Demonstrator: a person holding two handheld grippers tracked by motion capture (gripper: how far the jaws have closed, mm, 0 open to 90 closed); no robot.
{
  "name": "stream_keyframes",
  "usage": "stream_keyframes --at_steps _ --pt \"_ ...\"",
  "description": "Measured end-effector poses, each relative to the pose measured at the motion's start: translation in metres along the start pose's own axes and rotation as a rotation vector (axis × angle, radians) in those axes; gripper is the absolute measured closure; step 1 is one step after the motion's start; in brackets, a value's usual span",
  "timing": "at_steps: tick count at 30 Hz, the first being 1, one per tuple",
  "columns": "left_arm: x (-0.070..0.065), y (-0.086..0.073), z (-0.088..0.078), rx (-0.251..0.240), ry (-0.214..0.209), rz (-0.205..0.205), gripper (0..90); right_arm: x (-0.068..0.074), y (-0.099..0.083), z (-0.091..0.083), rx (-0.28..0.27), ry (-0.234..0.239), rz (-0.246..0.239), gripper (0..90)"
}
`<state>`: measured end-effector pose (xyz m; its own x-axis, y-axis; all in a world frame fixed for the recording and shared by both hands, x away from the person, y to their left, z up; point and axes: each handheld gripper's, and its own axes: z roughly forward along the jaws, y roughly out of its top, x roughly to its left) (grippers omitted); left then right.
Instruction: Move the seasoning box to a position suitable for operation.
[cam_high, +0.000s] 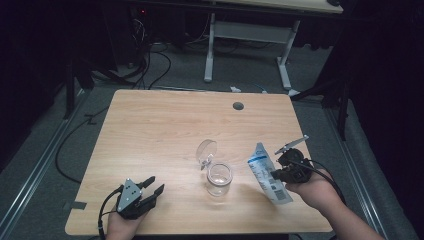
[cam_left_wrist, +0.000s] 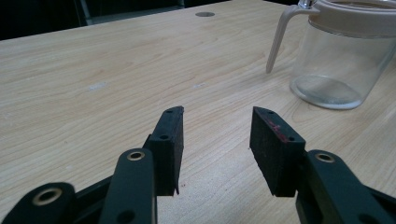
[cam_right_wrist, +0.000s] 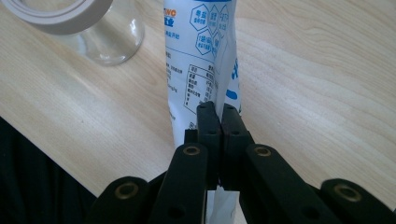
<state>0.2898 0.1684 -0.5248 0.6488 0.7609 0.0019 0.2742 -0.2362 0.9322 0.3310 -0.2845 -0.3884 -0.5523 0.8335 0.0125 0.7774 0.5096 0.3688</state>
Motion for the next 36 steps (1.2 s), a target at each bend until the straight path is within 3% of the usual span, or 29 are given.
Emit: stream_keyframes --at_steps 22,30,36 --pt "-0.003 0.0 0.0 0.0 -0.004 0.012 55.1 0.004 0.011 -0.003 0.124 0.016 -0.034 89.3" --pt "-0.005 -0.001 0.002 -0.001 -0.014 0.021 54.8 0.004 0.012 -0.004 0.112 0.02 -0.022 89.5" --pt "-0.017 -0.001 0.004 -0.01 -0.032 0.053 53.4 0.007 0.01 -0.011 0.104 0.019 -0.021 89.4"
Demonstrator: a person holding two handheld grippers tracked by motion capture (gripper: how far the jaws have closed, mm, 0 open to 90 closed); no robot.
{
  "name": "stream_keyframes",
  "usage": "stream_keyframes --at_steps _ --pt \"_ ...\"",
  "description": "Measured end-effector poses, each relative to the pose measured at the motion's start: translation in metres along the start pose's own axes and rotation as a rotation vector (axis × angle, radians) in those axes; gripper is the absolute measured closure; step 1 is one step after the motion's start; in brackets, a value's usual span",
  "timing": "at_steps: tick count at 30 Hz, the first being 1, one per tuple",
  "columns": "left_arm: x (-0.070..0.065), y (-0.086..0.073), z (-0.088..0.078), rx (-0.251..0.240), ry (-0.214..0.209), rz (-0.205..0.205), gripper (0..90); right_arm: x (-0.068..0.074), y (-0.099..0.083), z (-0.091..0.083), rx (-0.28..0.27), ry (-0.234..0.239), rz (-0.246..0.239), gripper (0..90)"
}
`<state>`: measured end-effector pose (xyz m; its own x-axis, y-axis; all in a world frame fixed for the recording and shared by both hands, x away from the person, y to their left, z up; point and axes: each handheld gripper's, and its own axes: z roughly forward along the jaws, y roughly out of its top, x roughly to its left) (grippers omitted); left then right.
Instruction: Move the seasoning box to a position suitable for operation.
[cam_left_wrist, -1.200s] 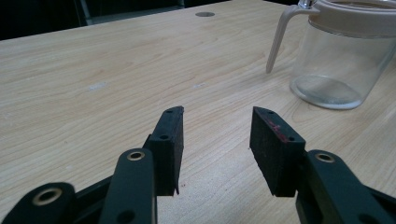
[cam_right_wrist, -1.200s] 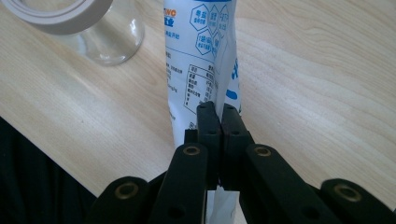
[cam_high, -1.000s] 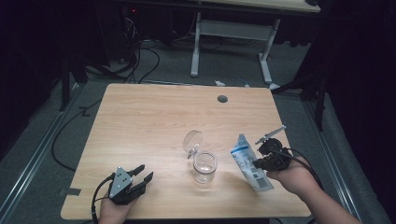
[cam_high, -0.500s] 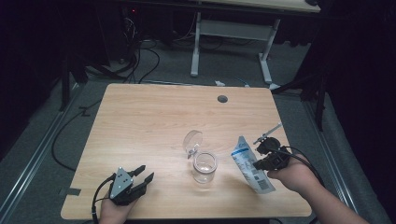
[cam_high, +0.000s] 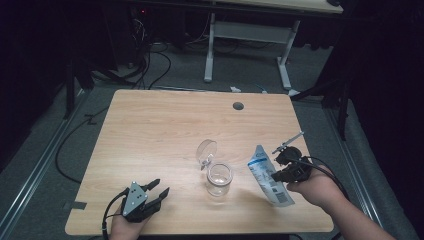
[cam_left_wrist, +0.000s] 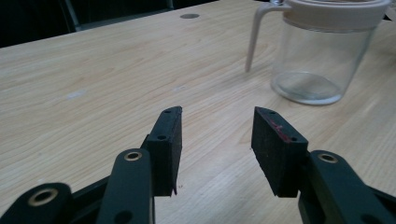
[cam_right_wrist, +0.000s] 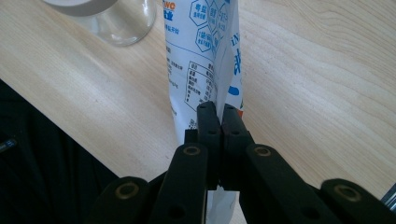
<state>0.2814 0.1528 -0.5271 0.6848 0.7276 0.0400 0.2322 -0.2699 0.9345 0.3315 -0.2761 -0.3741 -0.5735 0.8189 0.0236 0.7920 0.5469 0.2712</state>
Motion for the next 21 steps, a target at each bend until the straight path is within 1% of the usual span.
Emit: stream_keyframes --at_steps 2,3,5,8,10,12,13,15,16,17,18,21 --pt "-0.006 0.0 0.002 -0.009 -0.005 0.01 53.3 0.001 -0.001 -0.003 0.002 -0.003 -0.003 89.4" --pt "-0.009 0.001 0.003 -0.011 -0.014 0.01 53.3 0.002 -0.001 -0.004 0.001 -0.002 0.005 89.4" --pt "-0.015 0.001 0.006 -0.011 -0.037 0.008 53.3 0.004 -0.001 -0.007 -0.004 -0.006 -0.007 89.4" --pt "-0.024 0.003 0.013 -0.001 -0.073 0.013 52.8 0.006 -0.001 -0.011 -0.014 -0.003 -0.013 89.4" --pt "-0.03 0.006 0.017 0.004 -0.102 0.006 51.7 0.009 0.0 -0.013 -0.023 -0.001 -0.007 89.4" --pt "-0.037 0.01 0.022 0.015 -0.129 0.006 51.8 0.012 0.001 -0.014 -0.02 -0.003 0.003 89.4" --pt "-0.039 0.011 0.024 0.014 -0.138 0.007 51.7 0.012 0.001 -0.014 -0.021 -0.006 -0.005 89.4" --pt "-0.048 0.016 0.028 0.021 -0.162 0.022 51.5 0.015 0.002 -0.014 -0.021 -0.005 -0.007 89.4" --pt "-0.051 0.018 0.03 0.019 -0.17 0.034 51.1 0.016 0.003 -0.015 -0.021 -0.004 -0.01 89.4" --pt "-0.055 0.02 0.031 0.016 -0.178 0.041 50.8 0.018 0.004 -0.016 -0.019 -0.001 0.001 89.4" --pt "-0.057 0.022 0.033 0.012 -0.187 0.041 50.7 0.018 0.005 -0.016 -0.021 -0.002 -0.016 89.4" --pt "-0.066 0.027 0.038 -0.005 -0.218 0.033 49.5 0.022 0.007 -0.018 -0.025 0.003 -0.018 89.4"
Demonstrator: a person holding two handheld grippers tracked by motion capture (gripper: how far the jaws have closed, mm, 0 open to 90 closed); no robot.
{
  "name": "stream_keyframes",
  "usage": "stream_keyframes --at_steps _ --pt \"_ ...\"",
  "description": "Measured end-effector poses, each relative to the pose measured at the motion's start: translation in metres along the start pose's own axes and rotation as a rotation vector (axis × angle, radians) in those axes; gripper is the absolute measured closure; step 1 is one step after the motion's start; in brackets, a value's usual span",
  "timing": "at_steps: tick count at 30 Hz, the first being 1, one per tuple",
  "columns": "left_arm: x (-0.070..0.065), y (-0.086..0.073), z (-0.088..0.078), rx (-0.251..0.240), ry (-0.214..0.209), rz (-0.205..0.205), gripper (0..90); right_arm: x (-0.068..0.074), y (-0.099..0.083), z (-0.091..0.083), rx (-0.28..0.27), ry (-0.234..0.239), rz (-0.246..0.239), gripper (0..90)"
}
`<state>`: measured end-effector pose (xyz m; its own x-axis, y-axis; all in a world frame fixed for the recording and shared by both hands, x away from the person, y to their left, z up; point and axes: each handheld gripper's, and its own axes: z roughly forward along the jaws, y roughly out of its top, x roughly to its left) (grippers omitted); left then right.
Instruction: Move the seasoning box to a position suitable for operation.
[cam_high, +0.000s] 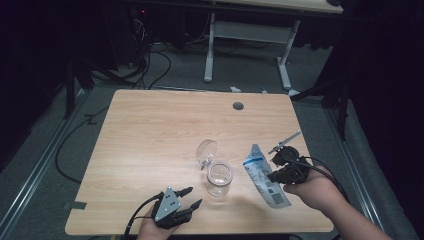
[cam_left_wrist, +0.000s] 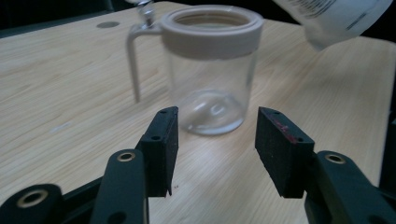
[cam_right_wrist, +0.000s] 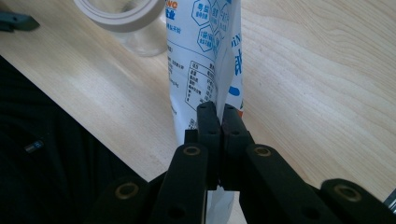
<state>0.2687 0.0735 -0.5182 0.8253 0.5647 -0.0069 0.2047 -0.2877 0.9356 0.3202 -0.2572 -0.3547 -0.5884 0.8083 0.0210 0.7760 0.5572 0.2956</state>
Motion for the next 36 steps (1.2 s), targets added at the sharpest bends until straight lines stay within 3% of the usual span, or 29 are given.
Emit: stream_keyframes --at_steps 5,12,30,31,32,36 --pt "-0.011 0.008 0.013 -0.017 -0.038 -0.006 47.6 0.005 0.003 -0.002 -0.001 0.001 -0.009 89.4" --pt "-0.026 0.019 0.029 -0.036 -0.08 0.019 45.1 0.008 0.006 -0.002 0.01 0.004 -0.013 89.4" --pt "-0.042 0.023 0.049 -0.046 -0.135 0.036 42.4 0.021 0.017 0.001 0.04 0.024 -0.029 89.3" --pt "-0.043 0.024 0.05 -0.046 -0.138 0.038 42.2 0.024 0.018 0.0 0.048 0.028 -0.008 89.4" --pt "-0.044 0.024 0.051 -0.046 -0.14 0.042 41.8 0.023 0.019 0.001 0.043 0.024 -0.031 89.4" --pt "-0.049 0.025 0.056 -0.043 -0.156 0.046 40.9 0.027 0.021 0.0 0.047 0.028 -0.028 89.4"
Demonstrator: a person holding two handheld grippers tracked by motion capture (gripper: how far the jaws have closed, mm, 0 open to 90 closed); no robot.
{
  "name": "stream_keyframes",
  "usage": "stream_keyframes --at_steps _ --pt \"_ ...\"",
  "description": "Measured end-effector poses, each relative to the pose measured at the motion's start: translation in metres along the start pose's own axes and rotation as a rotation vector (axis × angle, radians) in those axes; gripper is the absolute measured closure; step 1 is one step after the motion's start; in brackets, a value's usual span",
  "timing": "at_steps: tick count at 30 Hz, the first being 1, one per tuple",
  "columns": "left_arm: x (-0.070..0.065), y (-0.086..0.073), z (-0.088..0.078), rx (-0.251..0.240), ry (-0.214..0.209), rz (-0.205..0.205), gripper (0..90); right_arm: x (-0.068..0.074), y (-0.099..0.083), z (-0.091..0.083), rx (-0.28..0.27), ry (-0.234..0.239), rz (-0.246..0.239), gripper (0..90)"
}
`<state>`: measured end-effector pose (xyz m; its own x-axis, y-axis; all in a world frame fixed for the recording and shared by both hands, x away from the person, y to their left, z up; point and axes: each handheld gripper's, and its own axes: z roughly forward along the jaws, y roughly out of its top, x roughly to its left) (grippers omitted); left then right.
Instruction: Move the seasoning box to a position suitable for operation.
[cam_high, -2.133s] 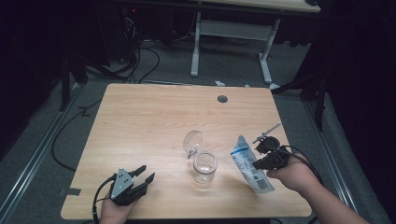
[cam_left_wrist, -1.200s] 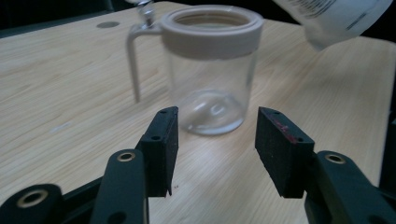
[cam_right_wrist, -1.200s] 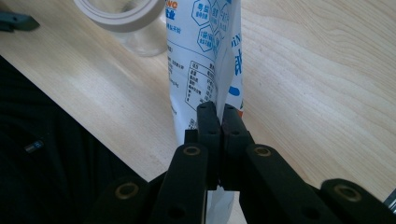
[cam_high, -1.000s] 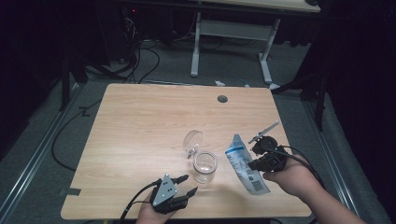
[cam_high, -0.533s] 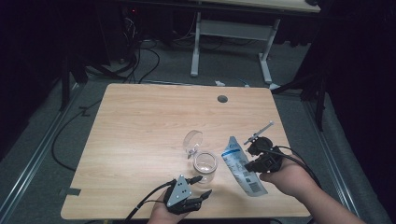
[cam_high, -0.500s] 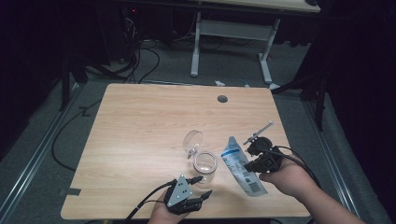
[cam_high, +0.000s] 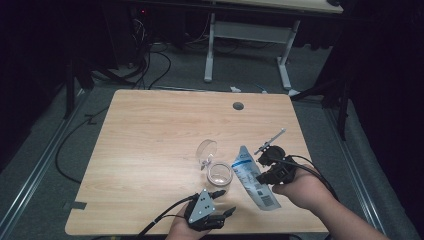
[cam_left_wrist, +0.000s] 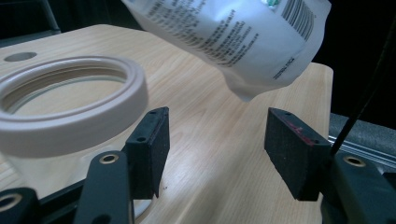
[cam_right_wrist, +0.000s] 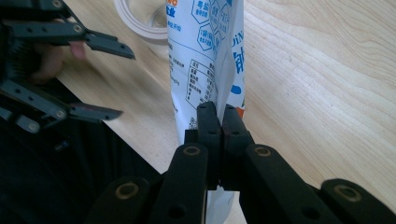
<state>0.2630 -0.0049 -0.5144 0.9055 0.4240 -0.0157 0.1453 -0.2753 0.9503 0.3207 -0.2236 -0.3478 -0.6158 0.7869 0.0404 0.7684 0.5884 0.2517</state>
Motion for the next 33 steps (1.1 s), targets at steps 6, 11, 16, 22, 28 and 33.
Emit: stream_keyframes --at_steps 6,11,16,22,28,33 --pt "-0.007 0.001 0.009 0.0 -0.012 0.024 39.0 0.005 0.002 -0.003 -0.004 0.006 -0.012 89.6" --pt "-0.01 0.001 0.015 0.004 -0.015 0.037 37.6 0.01 0.003 -0.006 -0.009 0.008 -0.015 89.7" --pt "-0.014 0.002 0.023 0.008 -0.022 0.046 36.0 0.014 0.005 -0.005 -0.005 0.014 -0.031 89.8" --pt "-0.018 0.005 0.033 0.02 -0.018 0.068 30.7 0.022 0.009 -0.006 -0.013 0.03 -0.044 89.8" --pt "-0.022 0.007 0.042 0.027 -0.012 0.077 26.6 0.028 0.014 -0.008 -0.022 0.038 -0.054 89.8" --pt "-0.022 0.007 0.044 0.018 -0.005 0.07 28.3 0.031 0.017 -0.01 -0.025 0.037 -0.065 89.8"
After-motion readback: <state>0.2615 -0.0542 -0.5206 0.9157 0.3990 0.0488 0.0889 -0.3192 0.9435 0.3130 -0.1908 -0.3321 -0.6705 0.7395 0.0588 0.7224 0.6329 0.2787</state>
